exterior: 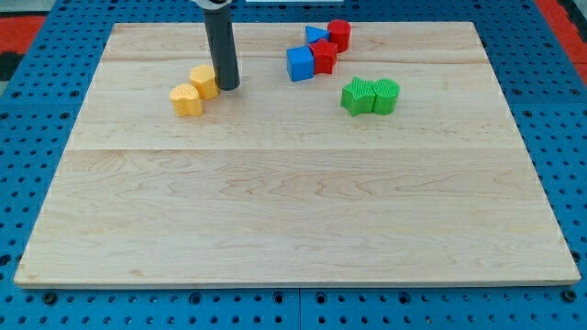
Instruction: Point your arm to the yellow heart
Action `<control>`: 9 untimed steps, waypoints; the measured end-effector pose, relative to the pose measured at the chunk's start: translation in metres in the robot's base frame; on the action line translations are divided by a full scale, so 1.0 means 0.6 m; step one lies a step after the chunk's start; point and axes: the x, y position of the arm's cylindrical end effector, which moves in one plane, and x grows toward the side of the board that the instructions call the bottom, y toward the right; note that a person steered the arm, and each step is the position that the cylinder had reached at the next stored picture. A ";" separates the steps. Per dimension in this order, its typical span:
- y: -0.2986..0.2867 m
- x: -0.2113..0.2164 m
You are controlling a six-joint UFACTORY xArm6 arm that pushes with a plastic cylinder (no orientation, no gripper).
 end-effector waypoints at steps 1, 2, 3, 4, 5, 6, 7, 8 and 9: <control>-0.025 -0.025; -0.052 -0.049; -0.081 -0.072; -0.110 -0.091; -0.141 -0.107; -0.151 -0.115; -0.115 -0.116; -0.061 -0.112; -0.015 -0.090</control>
